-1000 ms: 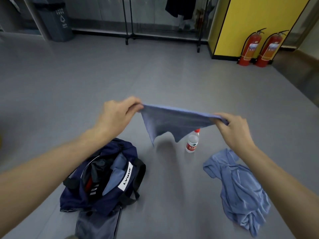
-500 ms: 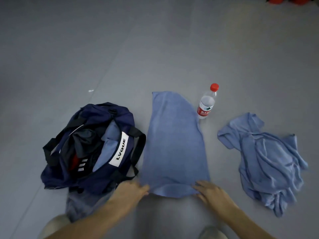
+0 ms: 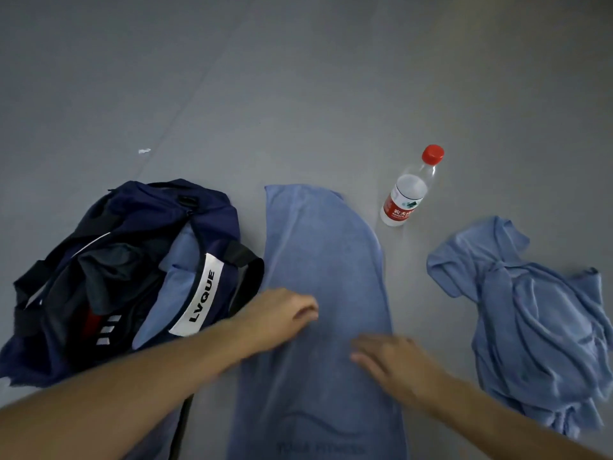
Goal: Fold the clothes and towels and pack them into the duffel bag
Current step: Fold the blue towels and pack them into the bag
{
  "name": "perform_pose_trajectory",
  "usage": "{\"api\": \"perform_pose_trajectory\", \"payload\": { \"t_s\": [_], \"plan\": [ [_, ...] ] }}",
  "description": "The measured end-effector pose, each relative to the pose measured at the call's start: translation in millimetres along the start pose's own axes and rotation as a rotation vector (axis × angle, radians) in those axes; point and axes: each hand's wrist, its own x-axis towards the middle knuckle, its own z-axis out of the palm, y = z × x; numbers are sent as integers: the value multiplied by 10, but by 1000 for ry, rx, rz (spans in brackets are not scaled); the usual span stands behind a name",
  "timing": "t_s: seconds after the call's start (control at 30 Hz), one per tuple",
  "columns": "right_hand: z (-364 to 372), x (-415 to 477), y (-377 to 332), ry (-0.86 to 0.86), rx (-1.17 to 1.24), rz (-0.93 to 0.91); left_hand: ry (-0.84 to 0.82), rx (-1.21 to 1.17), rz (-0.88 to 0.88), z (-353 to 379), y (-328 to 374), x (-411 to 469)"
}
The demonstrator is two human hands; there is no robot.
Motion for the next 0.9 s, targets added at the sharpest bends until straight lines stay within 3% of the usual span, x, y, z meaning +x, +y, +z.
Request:
{"api": "perform_pose_trajectory", "payload": {
  "t_s": [0.03, 0.1, 0.2, 0.3, 0.5, 0.7, 0.9],
  "plan": [
    [-334, 237, 9, 68, 34, -6, 142, -46, -83, -114, -104, 277],
    [-619, 781, 179, 189, -3, 92, 254, -110, -210, -307, -288, 748],
    [-958, 1471, 328, 306, 123, 225, 237, -79, -329, -635, -519, 1210],
    [-1034, 1915, 430, 440, 267, 301, 111, -49, -451, -769, -680, 1452],
    [-985, 2242, 543, 422, 503, 431, 156, -19, -432, -693, -1076, 1589],
    [-970, 2524, 601, 386, 784, 427, 223, -42, -474, -611, -1289, 1721],
    [-879, 2593, 583, 314, 472, 352, 273, 5, -560, -527, -1405, 1749]
  ]
}}
